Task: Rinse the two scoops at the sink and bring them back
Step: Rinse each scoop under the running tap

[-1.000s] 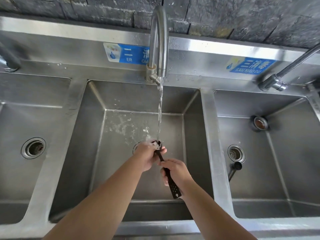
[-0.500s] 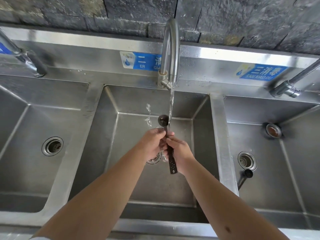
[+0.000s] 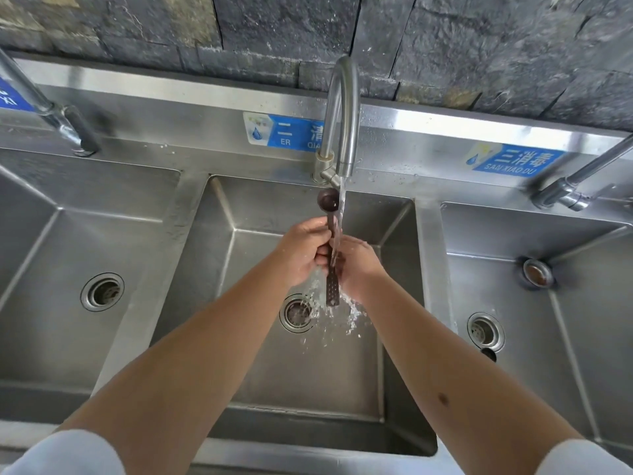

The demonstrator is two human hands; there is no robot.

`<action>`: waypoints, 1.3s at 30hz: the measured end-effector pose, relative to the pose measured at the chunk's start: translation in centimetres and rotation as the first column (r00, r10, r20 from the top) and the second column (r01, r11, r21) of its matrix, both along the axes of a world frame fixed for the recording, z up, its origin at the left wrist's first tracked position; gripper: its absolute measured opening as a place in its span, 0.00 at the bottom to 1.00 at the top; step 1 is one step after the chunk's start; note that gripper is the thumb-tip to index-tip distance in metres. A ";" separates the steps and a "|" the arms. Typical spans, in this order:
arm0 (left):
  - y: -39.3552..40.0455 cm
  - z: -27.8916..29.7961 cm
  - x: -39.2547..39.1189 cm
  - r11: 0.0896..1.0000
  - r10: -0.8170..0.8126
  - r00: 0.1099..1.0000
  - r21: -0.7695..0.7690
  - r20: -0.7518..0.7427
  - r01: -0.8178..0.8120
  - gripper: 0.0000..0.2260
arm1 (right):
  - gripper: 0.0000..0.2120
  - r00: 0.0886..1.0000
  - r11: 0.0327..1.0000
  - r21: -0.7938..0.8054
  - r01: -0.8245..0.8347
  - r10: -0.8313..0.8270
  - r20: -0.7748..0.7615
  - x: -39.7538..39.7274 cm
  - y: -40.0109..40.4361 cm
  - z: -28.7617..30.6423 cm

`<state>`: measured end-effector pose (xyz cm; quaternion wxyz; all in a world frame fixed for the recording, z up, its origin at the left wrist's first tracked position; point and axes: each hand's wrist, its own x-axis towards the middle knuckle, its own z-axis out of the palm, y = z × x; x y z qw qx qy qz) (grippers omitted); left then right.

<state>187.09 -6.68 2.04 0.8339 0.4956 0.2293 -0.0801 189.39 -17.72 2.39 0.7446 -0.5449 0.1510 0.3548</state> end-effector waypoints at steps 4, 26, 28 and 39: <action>0.9 1.2 1.5 0.999 -0.004 0.999 0.053 0.037 0.002 0.09 | 0.09 0.998 0.999 0.053 -0.007 0.004 0.055 1.6 0.9 1.1; -3.7 -6.3 -8.1 0.925 -0.084 0.933 -0.376 -0.351 -0.058 0.08 | 0.08 0.984 0.988 -0.151 -0.018 -0.009 -0.179 -11.6 -7.2 -1.3; -4.6 -6.5 -8.5 0.919 -0.145 0.908 -0.393 -0.394 -0.024 0.10 | 0.09 0.984 0.981 -0.193 -0.015 -0.019 -0.177 -12.3 -8.0 -1.3; -4.6 -5.6 -7.7 0.890 0.066 0.934 -0.402 -0.352 -0.214 0.05 | 0.10 0.868 0.998 0.026 0.049 -0.030 -0.496 -12.4 -9.9 -0.3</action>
